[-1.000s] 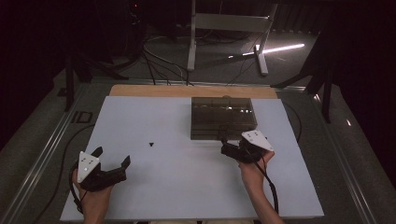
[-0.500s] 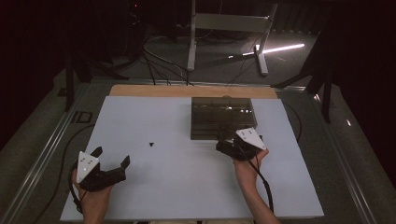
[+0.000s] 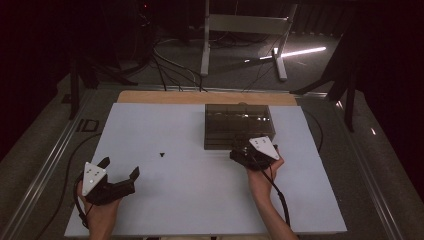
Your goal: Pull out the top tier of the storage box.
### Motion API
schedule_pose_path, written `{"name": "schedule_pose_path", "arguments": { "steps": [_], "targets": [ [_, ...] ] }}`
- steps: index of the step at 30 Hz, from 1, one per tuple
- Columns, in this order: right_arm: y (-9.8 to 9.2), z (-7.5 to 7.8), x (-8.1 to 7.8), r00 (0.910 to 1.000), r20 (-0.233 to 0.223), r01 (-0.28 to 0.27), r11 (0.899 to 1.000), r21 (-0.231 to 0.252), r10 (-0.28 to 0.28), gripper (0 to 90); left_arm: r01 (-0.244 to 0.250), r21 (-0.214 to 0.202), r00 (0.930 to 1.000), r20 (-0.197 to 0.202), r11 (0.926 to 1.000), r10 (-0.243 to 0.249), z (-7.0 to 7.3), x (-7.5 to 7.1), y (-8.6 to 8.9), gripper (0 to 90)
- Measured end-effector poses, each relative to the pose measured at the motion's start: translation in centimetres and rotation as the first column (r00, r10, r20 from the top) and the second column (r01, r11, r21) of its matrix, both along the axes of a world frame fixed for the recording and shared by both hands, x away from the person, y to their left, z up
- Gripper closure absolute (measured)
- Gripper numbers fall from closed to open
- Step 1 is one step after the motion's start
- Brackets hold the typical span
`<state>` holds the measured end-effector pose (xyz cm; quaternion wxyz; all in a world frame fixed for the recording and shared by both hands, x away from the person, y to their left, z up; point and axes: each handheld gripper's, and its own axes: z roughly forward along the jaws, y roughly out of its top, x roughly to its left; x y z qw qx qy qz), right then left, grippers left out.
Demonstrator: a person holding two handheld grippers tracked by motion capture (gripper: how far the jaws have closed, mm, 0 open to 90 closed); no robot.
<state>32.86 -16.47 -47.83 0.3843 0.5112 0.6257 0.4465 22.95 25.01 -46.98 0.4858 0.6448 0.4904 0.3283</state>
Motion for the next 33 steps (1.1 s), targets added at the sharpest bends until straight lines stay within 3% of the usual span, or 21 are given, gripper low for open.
{"name": "schedule_pose_path", "arguments": {
  "steps": [18, 20, 33],
  "targets": [
    [1.2, -1.0, 0.4, 0.9996, 0.01, 0.028, 0.999, -0.04, -0.028, 7.3, 0.002, 0.001, 1.0, -0.001, 1.0, -0.002, 0.0, 0.0, 0.0, 0.4],
    [1.2, -1.1, 0.4, 0.9993, 0.009, 0.036, 0.999, -0.038, -0.036, 12.7, 0.003, 0.0, 1.0, -0.001, 1.0, -0.003, 0.0, 0.0, 0.0, 0.4],
    [1.8, -1.7, 0.5, 0.9969, 0.026, 0.076, 0.995, -0.064, -0.074, 21.7, 0.007, 0.002, 1.0, -0.002, 1.0, -0.007, 0.0, 0.1, 0.0, 0.4]
  ]
}}
